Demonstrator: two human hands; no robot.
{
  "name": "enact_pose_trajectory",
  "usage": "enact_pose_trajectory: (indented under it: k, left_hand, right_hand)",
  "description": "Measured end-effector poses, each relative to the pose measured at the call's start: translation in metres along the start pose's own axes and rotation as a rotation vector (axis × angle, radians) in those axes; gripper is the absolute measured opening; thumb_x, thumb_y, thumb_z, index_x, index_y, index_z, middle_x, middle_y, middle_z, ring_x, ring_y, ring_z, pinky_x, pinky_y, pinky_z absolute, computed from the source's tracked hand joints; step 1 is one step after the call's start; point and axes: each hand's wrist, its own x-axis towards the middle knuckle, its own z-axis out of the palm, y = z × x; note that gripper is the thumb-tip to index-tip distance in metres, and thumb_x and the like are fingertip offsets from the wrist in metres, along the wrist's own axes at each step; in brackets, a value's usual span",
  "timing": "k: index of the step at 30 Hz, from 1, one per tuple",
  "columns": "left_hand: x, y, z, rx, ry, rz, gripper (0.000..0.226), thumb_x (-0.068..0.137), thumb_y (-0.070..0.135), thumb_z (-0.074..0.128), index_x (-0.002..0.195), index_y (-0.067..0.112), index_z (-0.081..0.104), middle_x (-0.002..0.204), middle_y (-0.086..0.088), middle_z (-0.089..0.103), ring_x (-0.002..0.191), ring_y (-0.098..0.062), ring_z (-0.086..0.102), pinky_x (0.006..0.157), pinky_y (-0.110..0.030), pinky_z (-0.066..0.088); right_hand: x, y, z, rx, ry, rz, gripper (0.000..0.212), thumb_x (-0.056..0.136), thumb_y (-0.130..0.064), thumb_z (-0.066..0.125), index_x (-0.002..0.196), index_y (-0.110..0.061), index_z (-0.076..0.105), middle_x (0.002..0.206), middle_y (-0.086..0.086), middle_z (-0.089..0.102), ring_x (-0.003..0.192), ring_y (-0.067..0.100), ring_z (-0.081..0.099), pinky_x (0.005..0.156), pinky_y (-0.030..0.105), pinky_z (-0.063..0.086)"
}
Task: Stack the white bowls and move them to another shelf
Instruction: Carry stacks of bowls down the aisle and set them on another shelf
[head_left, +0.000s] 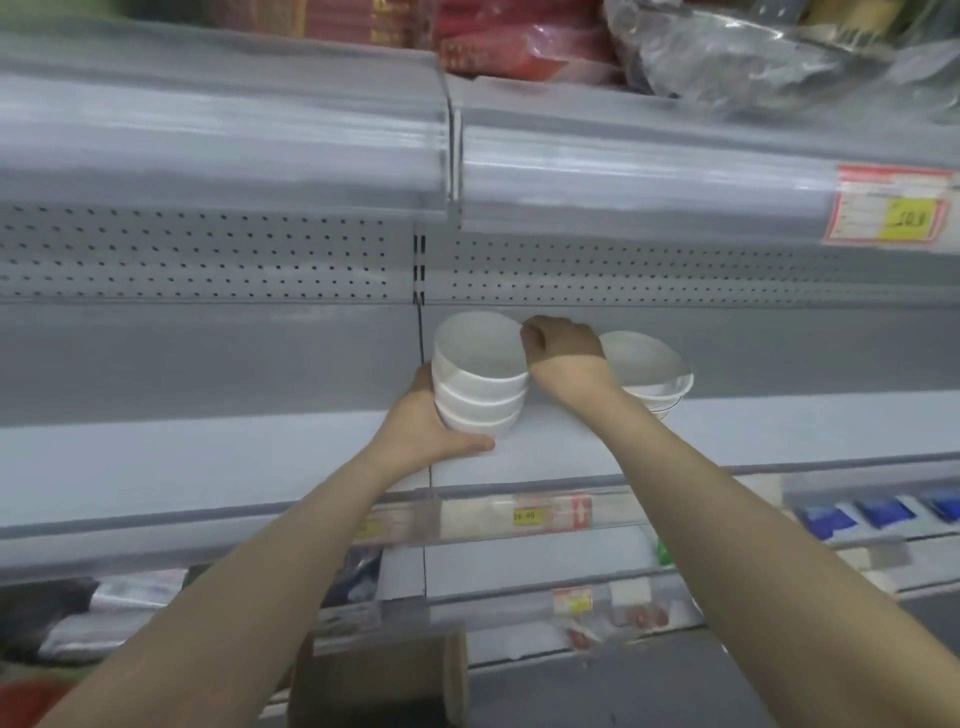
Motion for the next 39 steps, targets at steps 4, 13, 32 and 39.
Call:
enact_pose_trajectory:
  k: [4,13,32,39]
  left_hand:
    - [0.0,-0.002,0.001,-0.027,0.025,0.002,0.095,0.052,0.036,0.094,0.129,0.023,0.04,0.121,0.006,0.059,0.105,-0.014,0.06,0.084,-0.026,0.048]
    - [-0.033,0.026,-0.015,-0.282,0.032,0.024,0.111,0.035,0.049,0.086,0.13,0.023,0.037,0.115,0.017,0.055,0.106,0.002,0.055,0.075,-0.016,0.047]
    - [-0.13,0.131,0.084,-0.322,-0.317,0.386,0.079,0.057,0.016,0.094,0.119,0.04,0.05,0.114,0.034,0.064,0.108,0.01,0.06,0.083,-0.009,0.047]
    - [-0.136,0.196,0.194,-0.293,-0.474,0.465,0.084,0.059,0.017,0.095,0.129,0.033,0.052,0.122,0.013,0.066,0.114,-0.004,0.062,0.092,-0.033,0.055]
  right_hand:
    - [-0.004,-0.003,0.0,0.049,0.048,0.052,0.024,0.101,-0.02,0.036,0.083,-0.012,0.05,0.103,0.018,0.066,0.093,0.036,0.059,0.067,0.03,0.029]
    - [-0.037,-0.02,-0.034,0.381,0.162,0.111,0.04,0.095,-0.02,0.046,0.056,-0.018,0.04,0.066,0.008,0.05,0.071,0.027,0.045,0.06,0.03,0.029]
    - [-0.224,0.099,-0.088,0.358,0.433,0.271,0.029,0.089,-0.023,0.045,0.067,-0.004,0.046,0.062,0.015,0.043,0.065,0.02,0.031,0.058,0.034,0.033]
    - [-0.292,0.205,-0.126,0.344,0.491,0.378,0.027,0.087,-0.024,0.043,0.079,-0.013,0.067,0.063,0.01,0.058,0.067,0.026,0.053,0.065,0.035,0.047]
